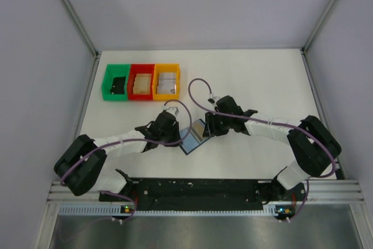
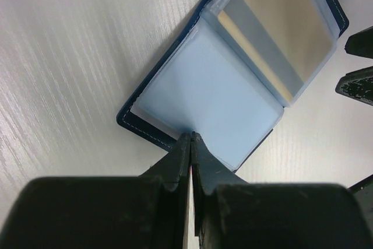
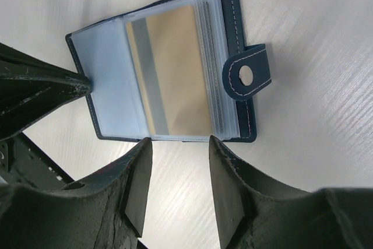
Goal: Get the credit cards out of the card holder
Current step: Remove the credit card from the card holder.
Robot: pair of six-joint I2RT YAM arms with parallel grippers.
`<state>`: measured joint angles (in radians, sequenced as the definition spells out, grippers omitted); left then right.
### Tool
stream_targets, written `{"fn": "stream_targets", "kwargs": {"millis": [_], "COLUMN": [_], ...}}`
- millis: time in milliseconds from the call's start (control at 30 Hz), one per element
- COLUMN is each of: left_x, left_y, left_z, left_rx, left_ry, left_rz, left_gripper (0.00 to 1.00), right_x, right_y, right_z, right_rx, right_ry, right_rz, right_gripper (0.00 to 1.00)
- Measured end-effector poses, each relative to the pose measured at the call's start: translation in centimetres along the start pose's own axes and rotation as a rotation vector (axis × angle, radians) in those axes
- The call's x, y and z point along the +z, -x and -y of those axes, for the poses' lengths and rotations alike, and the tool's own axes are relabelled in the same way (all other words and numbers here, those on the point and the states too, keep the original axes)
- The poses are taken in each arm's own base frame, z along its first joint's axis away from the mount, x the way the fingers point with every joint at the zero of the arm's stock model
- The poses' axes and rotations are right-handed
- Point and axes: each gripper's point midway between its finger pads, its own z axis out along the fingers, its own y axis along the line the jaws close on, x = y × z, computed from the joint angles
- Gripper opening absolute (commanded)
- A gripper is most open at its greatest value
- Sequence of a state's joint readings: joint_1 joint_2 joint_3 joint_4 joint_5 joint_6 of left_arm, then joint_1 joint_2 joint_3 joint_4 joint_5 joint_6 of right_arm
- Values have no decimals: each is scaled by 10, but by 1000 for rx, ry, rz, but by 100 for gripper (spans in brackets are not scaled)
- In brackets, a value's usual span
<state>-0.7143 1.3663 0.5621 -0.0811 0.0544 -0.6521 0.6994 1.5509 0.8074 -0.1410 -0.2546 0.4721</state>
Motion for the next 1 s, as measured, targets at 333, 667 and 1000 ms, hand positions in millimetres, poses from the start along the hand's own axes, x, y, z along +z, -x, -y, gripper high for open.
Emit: {"fn": "stream_targets", "kwargs": {"millis": [333, 667, 1000], "left_x": [0, 0, 0], "left_y": [0, 0, -1], "left_z": [0, 0, 1], "left_rx": [0, 0, 0], "left_ry": [-1, -1, -4], "left_rz": [-1, -2, -4], "left_gripper": [4, 4, 4], "right_x": [7, 9, 9], "right_y": [-4, 0, 2], "right_z": [4, 4, 7], "right_rx": [7, 6, 6], "right_ry": [-16, -19, -35], "right_rz": [-24, -20, -11], "right_gripper": [44, 44, 44]}}
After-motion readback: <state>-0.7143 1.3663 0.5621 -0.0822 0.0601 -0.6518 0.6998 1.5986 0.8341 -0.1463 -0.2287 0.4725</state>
